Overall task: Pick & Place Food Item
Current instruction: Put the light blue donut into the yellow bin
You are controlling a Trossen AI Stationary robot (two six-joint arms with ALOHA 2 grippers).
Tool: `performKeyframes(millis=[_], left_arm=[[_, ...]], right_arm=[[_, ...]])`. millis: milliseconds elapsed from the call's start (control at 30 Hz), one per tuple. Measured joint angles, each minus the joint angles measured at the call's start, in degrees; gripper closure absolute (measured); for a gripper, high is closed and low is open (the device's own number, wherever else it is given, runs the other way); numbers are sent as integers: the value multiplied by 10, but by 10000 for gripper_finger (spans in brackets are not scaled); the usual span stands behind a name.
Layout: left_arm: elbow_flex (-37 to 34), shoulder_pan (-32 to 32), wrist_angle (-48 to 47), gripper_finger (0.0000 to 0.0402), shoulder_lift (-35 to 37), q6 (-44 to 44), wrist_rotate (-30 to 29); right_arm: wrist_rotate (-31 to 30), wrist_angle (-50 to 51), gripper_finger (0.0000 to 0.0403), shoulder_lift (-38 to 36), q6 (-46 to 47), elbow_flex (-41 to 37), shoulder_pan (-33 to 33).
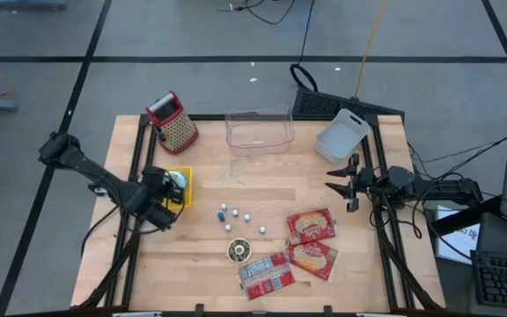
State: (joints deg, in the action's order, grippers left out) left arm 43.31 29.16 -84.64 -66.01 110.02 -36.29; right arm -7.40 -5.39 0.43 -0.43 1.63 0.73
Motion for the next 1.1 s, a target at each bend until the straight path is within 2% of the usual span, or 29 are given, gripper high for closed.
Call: performKeyframes(millis=[300,700,1100], left_arm=[[-4,-31,13,266,-23,-24,28],[-4,-68,38,266,-104,-85,72],[-4,-72,51,266,-180,-120,91]], right_arm=[[0,0,248,0,0,0,0],[0,0,248,0,0,0,0],[0,0,248,0,0,0,0]])
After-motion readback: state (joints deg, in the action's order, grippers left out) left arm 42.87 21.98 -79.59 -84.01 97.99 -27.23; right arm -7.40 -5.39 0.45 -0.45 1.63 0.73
